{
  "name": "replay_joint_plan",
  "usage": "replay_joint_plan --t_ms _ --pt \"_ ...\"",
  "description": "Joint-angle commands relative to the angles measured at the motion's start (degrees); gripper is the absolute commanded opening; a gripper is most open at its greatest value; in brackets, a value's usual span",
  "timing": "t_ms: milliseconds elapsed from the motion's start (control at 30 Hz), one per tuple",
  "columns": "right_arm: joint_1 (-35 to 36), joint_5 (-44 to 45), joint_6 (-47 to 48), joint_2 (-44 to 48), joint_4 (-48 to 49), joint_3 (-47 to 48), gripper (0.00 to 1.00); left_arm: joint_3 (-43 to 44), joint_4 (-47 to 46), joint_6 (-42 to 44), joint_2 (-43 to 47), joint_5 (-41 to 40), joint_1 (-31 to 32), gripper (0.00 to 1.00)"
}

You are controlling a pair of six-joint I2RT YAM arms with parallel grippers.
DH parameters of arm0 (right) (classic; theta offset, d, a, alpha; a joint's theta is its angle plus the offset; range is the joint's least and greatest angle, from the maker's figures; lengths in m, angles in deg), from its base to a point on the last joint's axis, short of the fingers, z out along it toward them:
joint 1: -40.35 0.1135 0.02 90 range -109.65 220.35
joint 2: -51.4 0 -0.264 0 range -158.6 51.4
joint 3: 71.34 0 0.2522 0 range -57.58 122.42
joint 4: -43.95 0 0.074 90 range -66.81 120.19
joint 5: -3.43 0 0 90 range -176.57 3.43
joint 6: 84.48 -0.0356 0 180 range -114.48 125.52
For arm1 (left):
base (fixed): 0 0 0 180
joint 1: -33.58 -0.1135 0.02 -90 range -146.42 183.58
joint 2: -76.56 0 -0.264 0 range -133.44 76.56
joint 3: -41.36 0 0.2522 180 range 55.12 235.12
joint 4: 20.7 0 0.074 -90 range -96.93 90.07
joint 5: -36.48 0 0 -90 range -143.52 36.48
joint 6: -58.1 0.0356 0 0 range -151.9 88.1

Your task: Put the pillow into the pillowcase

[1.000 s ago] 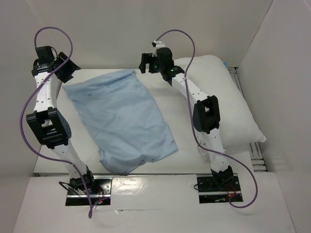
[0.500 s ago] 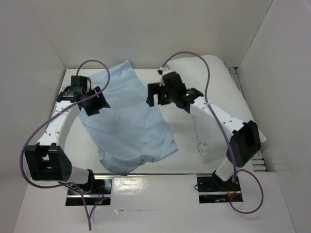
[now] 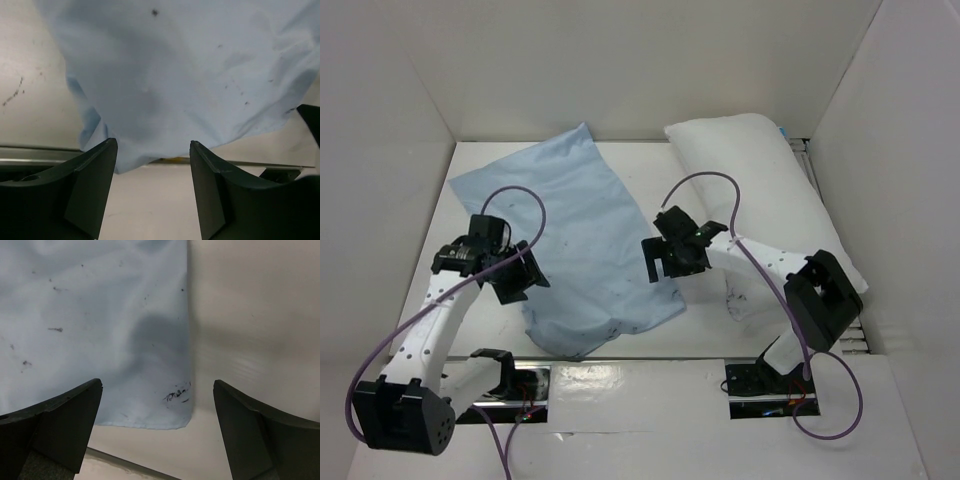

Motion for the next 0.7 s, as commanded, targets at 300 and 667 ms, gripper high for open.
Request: replay_joint_plan --t_ms 300,667 --pt "0.01 2.73 -1.5 -2.7 2.26 -4.09 0.91 -12.85 -0.13 -7.97 5.07 1.31 2.58 0.72" --pt "0.01 1.15 -0.98 -6.22 5.95 -5.15 0.59 -12.33 -3.21 -7.98 0.41 3.42 3.1 0.59"
